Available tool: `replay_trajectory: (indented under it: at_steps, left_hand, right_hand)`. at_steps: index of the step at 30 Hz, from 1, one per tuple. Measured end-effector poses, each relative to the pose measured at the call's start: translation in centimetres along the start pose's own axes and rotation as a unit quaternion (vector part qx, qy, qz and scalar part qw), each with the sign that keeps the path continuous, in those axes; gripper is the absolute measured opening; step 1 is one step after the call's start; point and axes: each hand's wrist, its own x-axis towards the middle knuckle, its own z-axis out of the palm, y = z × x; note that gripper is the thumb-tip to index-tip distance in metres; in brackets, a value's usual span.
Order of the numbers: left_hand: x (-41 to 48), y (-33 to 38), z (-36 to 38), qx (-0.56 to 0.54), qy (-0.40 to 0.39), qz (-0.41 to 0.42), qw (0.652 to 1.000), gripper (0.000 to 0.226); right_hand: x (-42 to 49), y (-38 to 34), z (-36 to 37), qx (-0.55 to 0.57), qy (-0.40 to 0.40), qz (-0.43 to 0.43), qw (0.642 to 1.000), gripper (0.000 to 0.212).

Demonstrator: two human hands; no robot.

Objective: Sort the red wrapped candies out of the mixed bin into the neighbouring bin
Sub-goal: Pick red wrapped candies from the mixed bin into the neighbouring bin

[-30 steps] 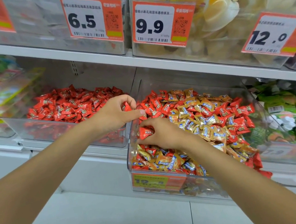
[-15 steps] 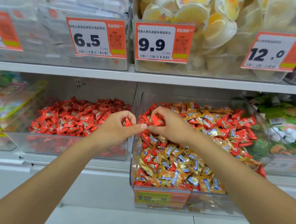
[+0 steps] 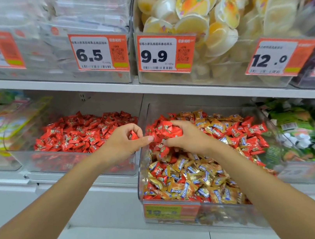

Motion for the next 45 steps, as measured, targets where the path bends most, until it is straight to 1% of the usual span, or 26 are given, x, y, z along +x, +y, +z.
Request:
replay_trajectory:
  at_steps: [3,5,6,8,9,11,13,15,18,19,22,24,25,26,29,31,32,33,34,35,36,37,39,41,45]
  left_hand:
    - [-0.1,0.5,0.1,-0.001,0.018,0.015,1.0,0.029]
    - [-0.2,1.2,0.3,-0.007,0.051,0.031,0.998,0.026]
    - [-0.2,1.7,0.5,-0.016,0.073,0.04,0.996,0.025]
    - [-0.2,2.9,0.9,-0.024,0.105,0.064,0.992,0.018]
    - [-0.3,3.6,1.2,-0.018,0.106,0.076,0.991,0.014]
    - [-0.4,4.8,2.0,-0.011,0.075,0.098,0.992,0.013]
    - [-0.3,5.7,3.2,-0.02,0.032,0.097,0.995,0.018]
    - [0.0,6.2,4.8,0.004,-0.001,0.086,0.996,0.022]
    - [0.5,6.2,7.3,0.068,-0.043,0.07,0.994,0.018]
    - [0.7,6.0,7.9,0.074,-0.05,0.062,0.994,0.016]
    - [1.7,6.1,9.4,0.061,-0.044,0.048,0.996,0.012]
    - [3.5,6.1,9.8,0.064,0.003,0.038,0.997,0.015]
    - [4.7,5.8,9.8,0.075,0.029,0.027,0.996,0.021]
    - [5.9,5.4,9.7,0.09,0.046,0.009,0.995,0.029]
    - [8.8,3.4,10.0,0.16,0.057,-0.062,0.984,0.056]
    - [9.2,2.2,10.9,0.208,0.053,-0.098,0.972,0.073]
    - [9.0,1.9,11.4,0.218,0.046,-0.102,0.97,0.081]
    - [8.8,1.7,11.8,0.217,0.043,-0.093,0.971,0.084]
    - [8.8,1.5,12.1,0.199,0.039,-0.083,0.976,0.082]
    - [8.8,1.4,12.3,0.167,0.039,-0.076,0.982,0.075]
    - [8.7,1.5,12.3,0.133,0.041,-0.077,0.987,0.065]
    - [8.6,1.5,12.2,0.107,0.049,-0.081,0.99,0.061]
    - [8.2,1.6,12.1,0.081,0.048,-0.093,0.991,0.073]
    - [7.5,2.0,12.1,0.067,0.042,-0.079,0.994,0.082]
    - [5.3,3.5,11.5,-0.003,0.053,-0.026,0.998,0.071]
  right_hand:
    - [-2.3,0.2,-2.5,0.05,0.003,0.049,0.998,0.023]
    - [-4.0,0.7,-4.2,0.058,0.026,0.071,0.995,0.022]
    - [-4.8,0.9,-4.8,0.058,0.037,0.079,0.994,0.025]
    - [-6.2,1.4,-6.0,0.077,0.067,0.101,0.99,0.043]
    - [-6.8,1.8,-6.6,0.096,0.088,0.113,0.985,0.054]
    - [-8.1,2.1,-7.8,0.131,0.12,0.13,0.975,0.07]
    - [-9.3,2.4,-8.9,0.13,0.126,0.129,0.975,0.065]
    - [-10.5,2.7,-9.8,0.118,0.125,0.122,0.977,0.053]
    - [-12.4,2.4,-10.9,0.136,0.15,0.101,0.974,0.02]
    - [-13.0,2.3,-11.3,0.144,0.156,0.09,0.973,0.016]
    - [-14.4,2.4,-12.6,0.158,0.19,0.083,0.965,0.014]
    - [-15.0,2.9,-13.2,0.172,0.211,0.093,0.958,0.03]
    - [-15.3,3.0,-13.2,0.177,0.214,0.092,0.956,0.036]
    - [-15.4,3.1,-13.2,0.179,0.215,0.09,0.956,0.037]
    - [-15.5,3.1,-12.9,0.174,0.2,0.064,0.962,0.016]
    - [-15.5,3.1,-12.8,0.17,0.195,0.054,0.964,0.015]
    - [-15.4,3.1,-12.8,0.173,0.195,0.056,0.964,0.016]
    - [-15.3,3.1,-12.8,0.177,0.196,0.06,0.963,0.02]
    - [-15.2,3.2,-12.8,0.181,0.196,0.065,0.962,0.027]
    - [-15.1,3.3,-12.8,0.183,0.195,0.069,0.961,0.032]
    - [-14.9,3.3,-12.7,0.181,0.193,0.068,0.962,0.031]
    - [-14.8,3.2,-12.6,0.18,0.189,0.062,0.963,0.024]
    - [-14.5,3.1,-12.4,0.179,0.185,0.056,0.965,0.015]
    - [-14.2,3.2,-12.2,0.172,0.184,0.061,0.966,0.013]
    - [-13.9,3.6,-11.8,0.151,0.17,0.075,0.971,0.017]
